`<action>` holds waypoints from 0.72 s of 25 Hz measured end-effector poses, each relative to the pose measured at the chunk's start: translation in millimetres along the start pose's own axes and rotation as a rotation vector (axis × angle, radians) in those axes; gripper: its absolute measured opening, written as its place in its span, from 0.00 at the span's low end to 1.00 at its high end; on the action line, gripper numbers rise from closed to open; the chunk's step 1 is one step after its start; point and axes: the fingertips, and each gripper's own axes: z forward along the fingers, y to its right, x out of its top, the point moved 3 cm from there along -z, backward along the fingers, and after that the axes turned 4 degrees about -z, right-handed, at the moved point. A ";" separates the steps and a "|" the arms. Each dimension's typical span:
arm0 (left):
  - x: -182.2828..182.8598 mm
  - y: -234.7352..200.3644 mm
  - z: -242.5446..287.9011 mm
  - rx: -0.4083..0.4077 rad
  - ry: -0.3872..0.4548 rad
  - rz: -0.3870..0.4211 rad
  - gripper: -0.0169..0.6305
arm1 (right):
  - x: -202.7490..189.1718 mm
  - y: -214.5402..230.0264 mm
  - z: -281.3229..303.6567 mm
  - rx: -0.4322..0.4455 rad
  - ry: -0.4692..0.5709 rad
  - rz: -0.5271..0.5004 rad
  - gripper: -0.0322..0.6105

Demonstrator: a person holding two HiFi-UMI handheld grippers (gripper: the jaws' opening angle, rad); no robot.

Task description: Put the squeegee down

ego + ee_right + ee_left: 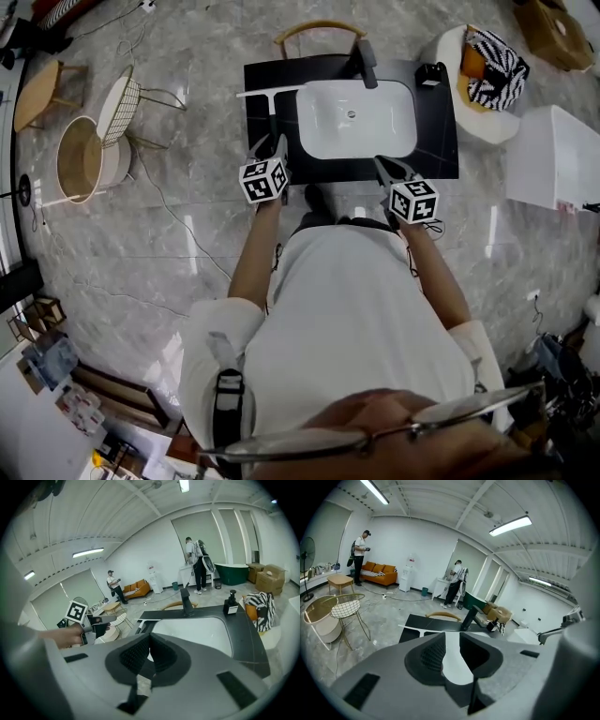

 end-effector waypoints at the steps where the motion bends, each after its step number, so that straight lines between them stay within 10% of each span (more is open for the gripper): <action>1: -1.5 7.9 -8.3 -0.011 0.010 0.002 0.16 | -2.1 -0.9 -5.0 0.004 0.004 -0.003 0.05; 18: -42.2 116.0 -169.5 -0.078 0.175 0.091 0.03 | -54.4 -25.5 -121.3 0.024 0.125 -0.034 0.05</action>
